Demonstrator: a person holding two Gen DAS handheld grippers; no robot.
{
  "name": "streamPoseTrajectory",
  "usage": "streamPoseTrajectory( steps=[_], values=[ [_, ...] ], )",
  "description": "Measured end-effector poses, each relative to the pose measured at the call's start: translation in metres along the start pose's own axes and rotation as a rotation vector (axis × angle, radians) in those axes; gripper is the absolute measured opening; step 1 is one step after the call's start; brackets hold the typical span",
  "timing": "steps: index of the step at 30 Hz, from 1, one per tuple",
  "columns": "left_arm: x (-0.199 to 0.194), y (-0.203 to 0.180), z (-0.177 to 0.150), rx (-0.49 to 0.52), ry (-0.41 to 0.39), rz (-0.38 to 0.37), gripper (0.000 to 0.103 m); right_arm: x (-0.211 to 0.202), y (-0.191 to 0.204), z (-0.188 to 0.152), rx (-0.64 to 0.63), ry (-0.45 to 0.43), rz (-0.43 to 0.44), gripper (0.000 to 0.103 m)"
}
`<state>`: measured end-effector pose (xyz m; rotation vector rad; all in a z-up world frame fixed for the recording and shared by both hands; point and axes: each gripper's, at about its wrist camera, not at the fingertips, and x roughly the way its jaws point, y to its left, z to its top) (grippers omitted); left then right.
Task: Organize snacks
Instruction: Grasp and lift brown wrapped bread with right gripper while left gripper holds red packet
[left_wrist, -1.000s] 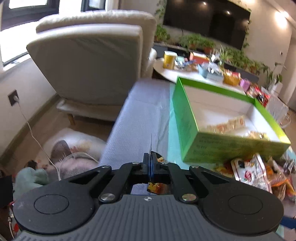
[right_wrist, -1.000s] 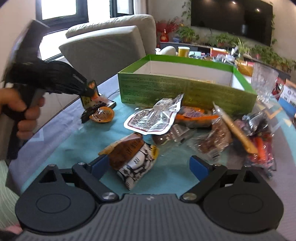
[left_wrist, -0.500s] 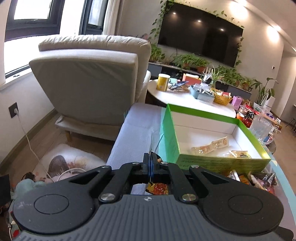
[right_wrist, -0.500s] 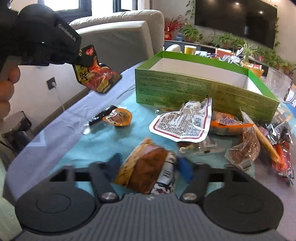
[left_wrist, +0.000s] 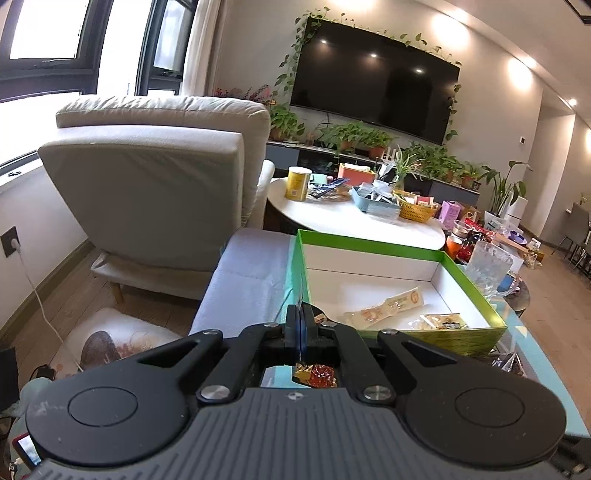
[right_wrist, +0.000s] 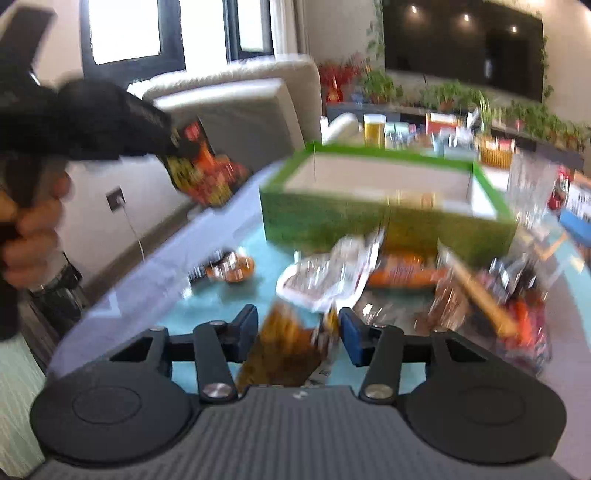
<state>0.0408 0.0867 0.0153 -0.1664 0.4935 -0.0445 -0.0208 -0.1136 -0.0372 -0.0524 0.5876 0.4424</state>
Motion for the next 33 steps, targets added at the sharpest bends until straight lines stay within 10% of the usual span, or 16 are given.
streamPoseTrajectory(
  steps=[5,13,33],
  values=[
    [0.002,-0.006,-0.001,0.012,0.003,-0.004,0.001,-0.003,-0.009,0.011,-0.008,-0.045,-0.037,0.042],
    [0.005,-0.005,-0.004,0.019,0.015,0.003,0.001,0.012,-0.021,-0.021,0.064,0.122,0.088,0.043],
    [0.007,-0.014,-0.002,0.032,0.016,-0.005,0.001,0.013,-0.006,-0.033,-0.066,0.110,-0.007,0.042]
  ],
)
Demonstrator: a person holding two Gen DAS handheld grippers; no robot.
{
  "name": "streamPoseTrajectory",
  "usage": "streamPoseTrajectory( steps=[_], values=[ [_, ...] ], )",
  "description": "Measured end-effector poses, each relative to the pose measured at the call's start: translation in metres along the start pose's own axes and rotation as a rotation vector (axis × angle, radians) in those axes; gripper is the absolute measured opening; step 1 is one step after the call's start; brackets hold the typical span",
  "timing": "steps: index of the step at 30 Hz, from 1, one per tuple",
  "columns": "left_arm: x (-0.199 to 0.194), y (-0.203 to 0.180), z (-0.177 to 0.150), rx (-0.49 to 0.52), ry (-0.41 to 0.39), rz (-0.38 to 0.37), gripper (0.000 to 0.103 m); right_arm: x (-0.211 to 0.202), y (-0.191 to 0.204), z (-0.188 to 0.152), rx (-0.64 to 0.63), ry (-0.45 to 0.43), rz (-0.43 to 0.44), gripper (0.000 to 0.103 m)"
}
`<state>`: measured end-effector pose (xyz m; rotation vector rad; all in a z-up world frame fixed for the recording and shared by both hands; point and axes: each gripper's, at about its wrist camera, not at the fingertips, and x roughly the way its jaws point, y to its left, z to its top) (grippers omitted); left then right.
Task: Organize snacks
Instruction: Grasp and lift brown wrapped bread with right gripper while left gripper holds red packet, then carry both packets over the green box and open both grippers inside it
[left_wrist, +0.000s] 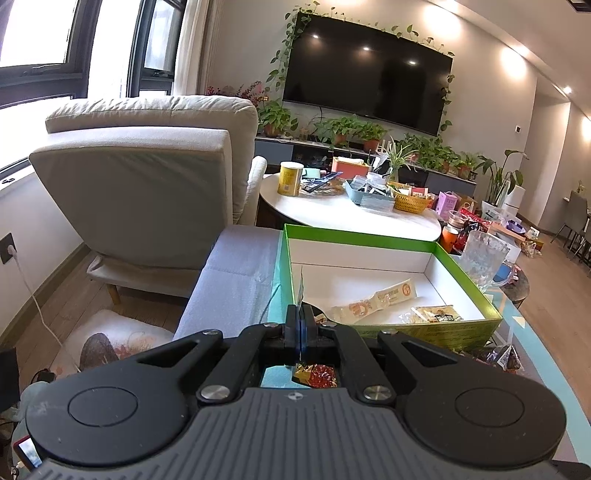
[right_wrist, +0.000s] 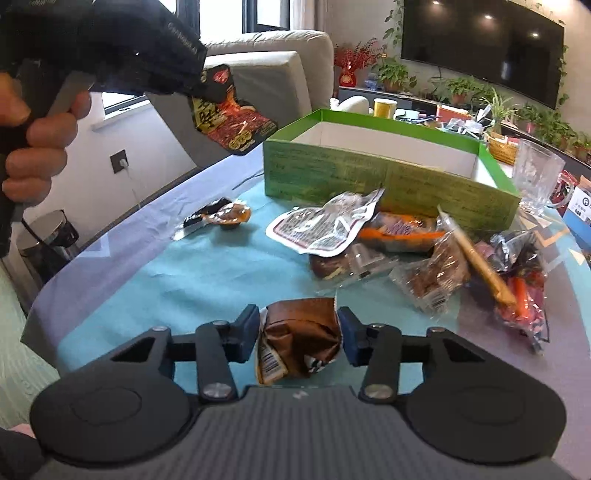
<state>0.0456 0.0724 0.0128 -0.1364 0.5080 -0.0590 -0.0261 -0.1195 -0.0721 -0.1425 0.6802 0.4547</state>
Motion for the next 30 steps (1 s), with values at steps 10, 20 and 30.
streamPoseTrajectory(
  steps=[10,20,30],
  values=[
    [0.005,-0.008,0.005,0.008,-0.004,-0.012,0.001,-0.024,-0.011,0.023,0.028,-0.123,-0.015,0.042],
    [0.017,-0.030,0.023,0.019,-0.041,-0.037,0.001,-0.024,-0.046,0.064,0.078,-0.262,-0.157,0.042],
    [0.051,-0.044,0.049,0.019,-0.071,-0.043,0.001,-0.004,-0.081,0.091,0.167,-0.312,-0.217,0.042]
  ],
)
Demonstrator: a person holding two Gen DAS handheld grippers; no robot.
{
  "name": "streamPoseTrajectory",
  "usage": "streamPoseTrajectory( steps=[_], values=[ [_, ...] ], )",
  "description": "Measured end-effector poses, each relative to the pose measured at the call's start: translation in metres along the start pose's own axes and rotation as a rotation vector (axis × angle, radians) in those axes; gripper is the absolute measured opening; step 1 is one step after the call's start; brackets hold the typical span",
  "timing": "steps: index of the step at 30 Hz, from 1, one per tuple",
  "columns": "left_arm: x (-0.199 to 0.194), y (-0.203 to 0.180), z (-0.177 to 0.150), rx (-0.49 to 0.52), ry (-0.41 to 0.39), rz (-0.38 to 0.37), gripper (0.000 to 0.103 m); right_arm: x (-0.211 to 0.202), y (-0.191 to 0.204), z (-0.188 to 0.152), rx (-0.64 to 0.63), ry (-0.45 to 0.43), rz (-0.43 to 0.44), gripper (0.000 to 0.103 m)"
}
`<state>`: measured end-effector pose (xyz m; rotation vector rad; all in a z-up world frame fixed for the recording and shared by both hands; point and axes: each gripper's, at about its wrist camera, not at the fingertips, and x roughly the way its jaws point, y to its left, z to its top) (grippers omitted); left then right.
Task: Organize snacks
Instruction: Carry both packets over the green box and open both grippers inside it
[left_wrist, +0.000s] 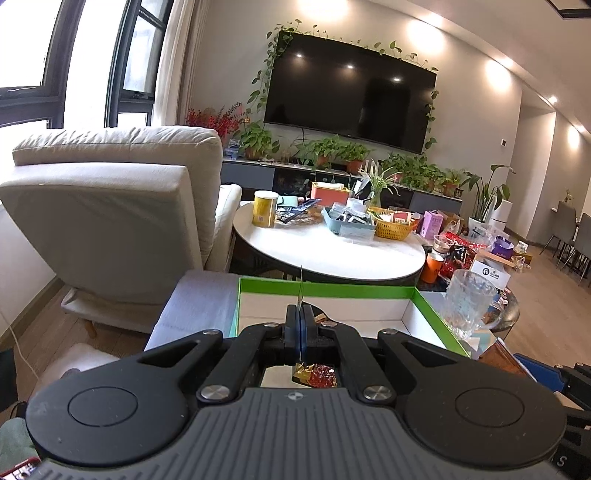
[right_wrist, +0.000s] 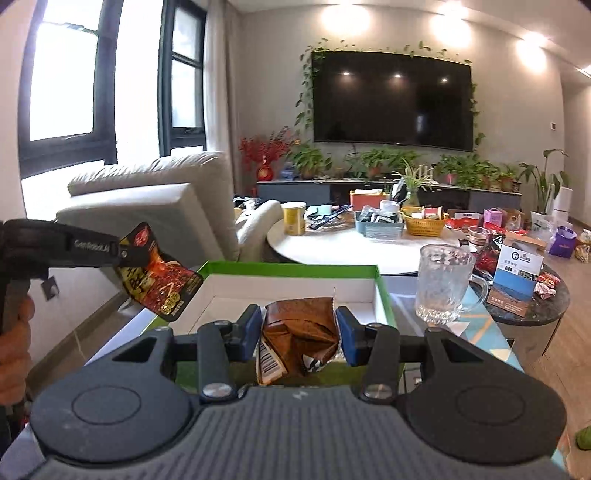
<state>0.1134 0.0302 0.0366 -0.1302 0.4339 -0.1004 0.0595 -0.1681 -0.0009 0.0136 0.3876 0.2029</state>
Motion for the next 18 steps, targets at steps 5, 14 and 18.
streamPoseTrajectory(
  steps=[5,14,18],
  values=[
    [0.028,0.001,0.004,-0.028,0.022,0.001,0.001,0.023,-0.002,0.006,0.017,0.002,0.005,0.042],
    [0.072,0.007,-0.007,-0.025,0.095,0.026,0.001,0.064,-0.004,0.002,0.027,0.049,0.017,0.042],
    [0.081,0.009,-0.013,-0.026,0.124,0.030,0.001,0.076,-0.004,0.001,0.031,0.077,0.022,0.042]
  ],
)
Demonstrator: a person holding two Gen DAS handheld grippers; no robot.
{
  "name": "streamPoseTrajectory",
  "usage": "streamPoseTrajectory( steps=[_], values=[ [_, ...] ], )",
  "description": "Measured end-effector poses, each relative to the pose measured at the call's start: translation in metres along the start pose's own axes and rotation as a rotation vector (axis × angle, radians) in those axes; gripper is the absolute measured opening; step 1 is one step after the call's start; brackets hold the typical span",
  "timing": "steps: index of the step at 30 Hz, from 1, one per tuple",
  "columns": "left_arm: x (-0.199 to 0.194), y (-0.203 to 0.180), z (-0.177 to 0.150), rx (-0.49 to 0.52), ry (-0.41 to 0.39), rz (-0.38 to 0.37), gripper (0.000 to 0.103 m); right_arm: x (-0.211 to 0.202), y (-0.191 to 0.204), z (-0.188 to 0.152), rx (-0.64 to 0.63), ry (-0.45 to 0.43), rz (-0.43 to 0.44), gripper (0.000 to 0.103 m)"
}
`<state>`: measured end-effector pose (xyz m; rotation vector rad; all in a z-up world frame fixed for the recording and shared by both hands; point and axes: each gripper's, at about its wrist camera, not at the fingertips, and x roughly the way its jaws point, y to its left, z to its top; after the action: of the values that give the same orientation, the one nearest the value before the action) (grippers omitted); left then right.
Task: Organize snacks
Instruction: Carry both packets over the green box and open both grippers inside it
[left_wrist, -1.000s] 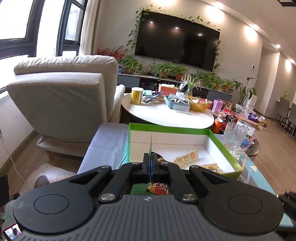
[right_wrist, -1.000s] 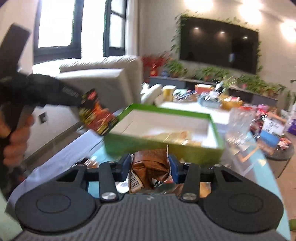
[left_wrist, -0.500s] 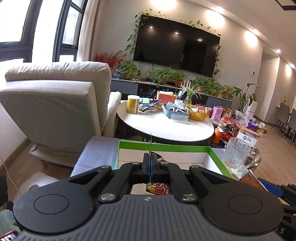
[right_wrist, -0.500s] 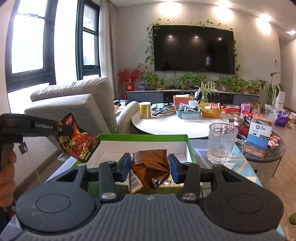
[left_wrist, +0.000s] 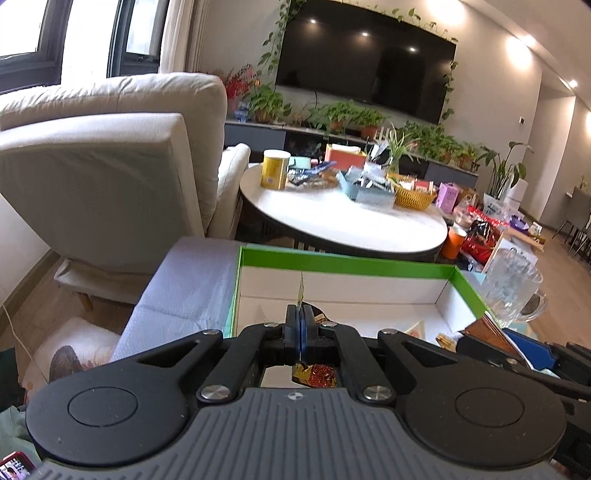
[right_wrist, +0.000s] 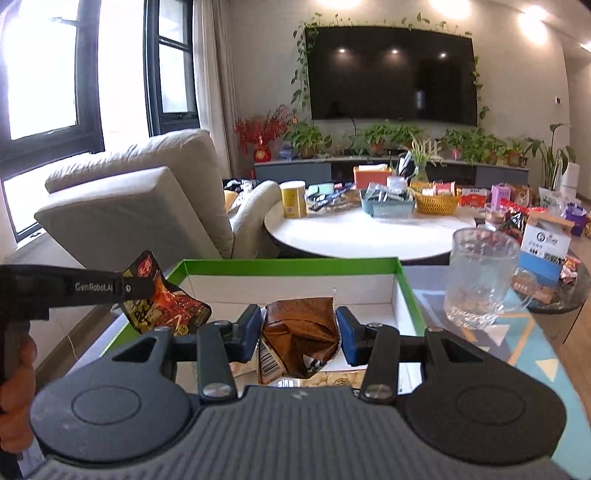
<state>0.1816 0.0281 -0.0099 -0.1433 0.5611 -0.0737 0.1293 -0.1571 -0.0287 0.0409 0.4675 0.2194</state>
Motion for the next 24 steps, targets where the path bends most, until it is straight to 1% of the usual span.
streamPoseTrajectory(
  steps=[5,8,9,10,11,12,13,15,18,24],
  values=[
    [0.004,-0.001,-0.005,0.008,0.024,-0.006,0.001,0.007,-0.003,-0.002,0.010,0.033,-0.010,0.042],
    [0.006,-0.005,-0.007,0.026,0.059,-0.019,0.003,0.012,-0.001,-0.002,0.009,0.060,-0.020,0.042],
    [0.006,-0.005,-0.007,0.029,0.069,-0.022,0.008,0.014,0.000,-0.003,0.006,0.076,-0.027,0.042],
    [0.007,-0.006,-0.009,0.034,0.084,-0.033,0.016,0.016,0.000,-0.005,0.000,0.099,-0.028,0.043],
    [0.006,-0.005,-0.009,0.035,0.095,-0.038,0.020,0.017,0.001,-0.007,-0.004,0.119,-0.029,0.043],
    [0.005,-0.005,-0.010,0.037,0.102,-0.040,0.027,0.017,0.002,-0.010,-0.003,0.130,-0.031,0.043],
    [0.002,-0.004,-0.012,0.042,0.104,-0.039,0.032,0.015,0.002,-0.012,-0.002,0.134,-0.037,0.043],
    [-0.002,-0.003,-0.013,0.050,0.100,-0.027,0.035,0.011,0.002,-0.016,0.001,0.139,-0.034,0.043],
    [-0.008,-0.001,-0.015,0.049,0.094,-0.012,0.036,0.003,0.002,-0.017,0.004,0.136,-0.031,0.043],
    [-0.026,0.005,-0.015,0.033,0.081,-0.007,0.037,-0.015,0.006,-0.018,-0.009,0.113,-0.037,0.043]
  ],
)
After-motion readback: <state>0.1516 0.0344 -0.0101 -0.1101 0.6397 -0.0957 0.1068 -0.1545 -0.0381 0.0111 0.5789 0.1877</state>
